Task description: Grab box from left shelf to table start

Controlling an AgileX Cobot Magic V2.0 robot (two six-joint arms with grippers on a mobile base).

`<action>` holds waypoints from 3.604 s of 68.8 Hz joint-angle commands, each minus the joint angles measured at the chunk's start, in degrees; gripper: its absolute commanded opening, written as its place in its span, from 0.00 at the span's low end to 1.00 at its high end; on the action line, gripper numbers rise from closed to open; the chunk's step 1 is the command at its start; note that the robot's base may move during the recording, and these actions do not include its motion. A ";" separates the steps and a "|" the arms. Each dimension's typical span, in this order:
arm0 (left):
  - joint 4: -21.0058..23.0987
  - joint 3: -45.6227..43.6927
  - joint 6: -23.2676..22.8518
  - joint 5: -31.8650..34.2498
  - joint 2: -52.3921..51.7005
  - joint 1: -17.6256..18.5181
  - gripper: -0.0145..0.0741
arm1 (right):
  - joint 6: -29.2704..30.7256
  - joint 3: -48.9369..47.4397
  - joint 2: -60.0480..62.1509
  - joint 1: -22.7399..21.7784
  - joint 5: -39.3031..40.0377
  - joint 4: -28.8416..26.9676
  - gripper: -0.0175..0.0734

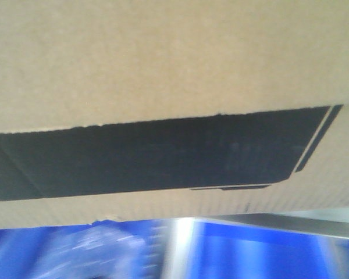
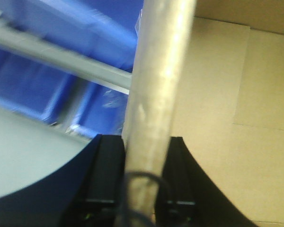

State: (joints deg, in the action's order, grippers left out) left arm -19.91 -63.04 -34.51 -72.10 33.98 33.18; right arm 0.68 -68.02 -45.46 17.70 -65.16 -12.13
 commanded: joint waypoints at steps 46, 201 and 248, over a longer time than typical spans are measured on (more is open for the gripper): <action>7.68 -2.24 6.98 2.85 -0.70 1.56 0.06 | 2.27 -2.09 -0.06 0.03 7.44 -0.57 0.26; 23.05 -2.24 6.98 2.85 -0.70 1.56 0.06 | 2.27 -2.09 -0.06 0.03 5.76 -0.57 0.26; 23.40 -2.24 6.98 2.85 -0.70 1.56 0.06 | 2.27 -2.09 -0.06 0.03 5.63 -0.57 0.26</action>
State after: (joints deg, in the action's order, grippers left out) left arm -14.96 -62.58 -34.51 -72.35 33.97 32.96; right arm 0.68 -68.12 -45.36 17.70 -68.51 -10.65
